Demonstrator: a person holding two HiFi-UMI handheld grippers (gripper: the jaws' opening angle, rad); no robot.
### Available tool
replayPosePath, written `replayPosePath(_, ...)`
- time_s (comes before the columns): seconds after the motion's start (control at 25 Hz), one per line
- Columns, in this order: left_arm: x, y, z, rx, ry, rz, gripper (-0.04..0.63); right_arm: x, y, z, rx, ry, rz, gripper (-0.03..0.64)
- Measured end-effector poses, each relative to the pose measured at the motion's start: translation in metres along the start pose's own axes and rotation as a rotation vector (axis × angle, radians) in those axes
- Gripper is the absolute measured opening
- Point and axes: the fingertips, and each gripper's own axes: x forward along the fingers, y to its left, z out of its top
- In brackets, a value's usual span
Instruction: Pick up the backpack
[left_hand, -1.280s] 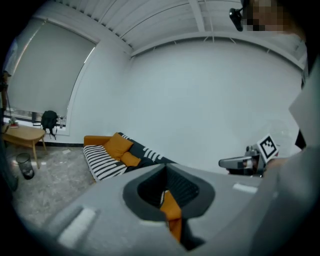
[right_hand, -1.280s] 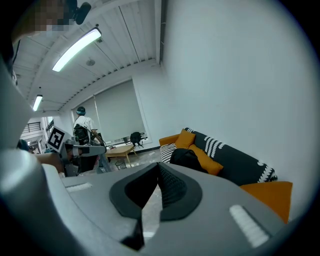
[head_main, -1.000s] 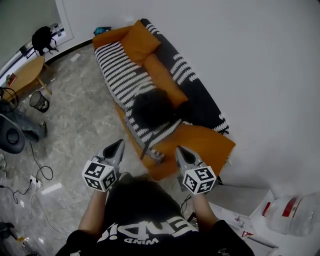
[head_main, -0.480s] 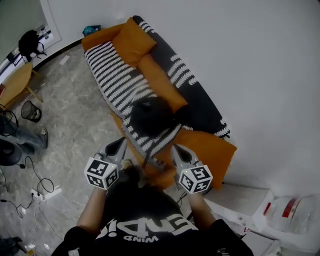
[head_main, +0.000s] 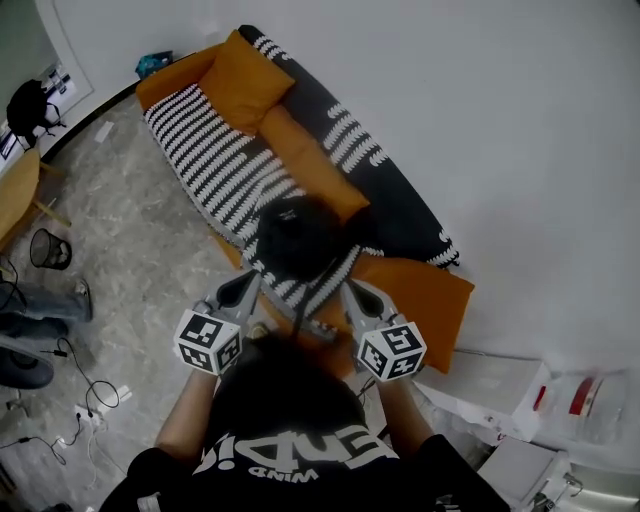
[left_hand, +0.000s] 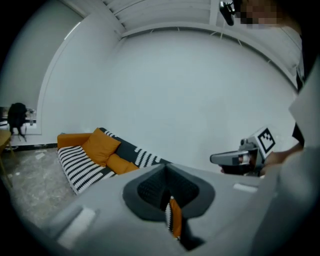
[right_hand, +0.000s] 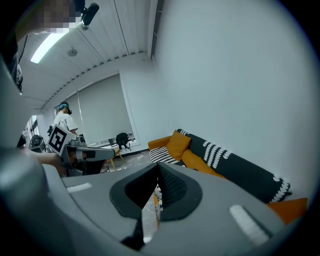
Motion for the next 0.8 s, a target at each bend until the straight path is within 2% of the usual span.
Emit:
replayPosePath(0.08, 0.008, 0.001, 0.000, -0.010, 0.001, -0.019, 0.000, 0.003, -0.008, 0.001, 0.002, 0.007, -0.004, 0.002)
replayPosePath(0.24, 0.031, 0.004, -0.005, -0.028, 0.028, -0.046, 0.135, 0.013, -0.026, 0.000, -0.005, 0.028, 0.008, 0.107)
replayPosePath(0.44, 0.060, 0.006, -0.017, -0.048, 0.069, -0.085, 0.313, 0.029, -0.044, 0.002, 0.020, 0.029, 0.051, 0.356)
replayPosePath(0.48, 0.067, 0.006, -0.018, -0.054, 0.071, -0.093, 0.362, 0.032, -0.048, 0.003, 0.025, 0.025, 0.059, 0.374)
replayPosePath(0.56, 0.080, 0.008, -0.022, -0.061, 0.076, -0.099, 0.403, 0.038, -0.059, 0.000, 0.035, 0.024, 0.067, 0.385)
replayPosePath(0.68, 0.098, 0.014, -0.033, -0.048, 0.116, -0.095, 0.423, 0.051, -0.076, -0.007, 0.055, 0.034, 0.089, 0.385)
replayPosePath(0.8, 0.113, 0.022, -0.049, -0.039, 0.157, -0.091, 0.423, 0.066, -0.088, -0.019, 0.032, 0.061, 0.131, 0.383)
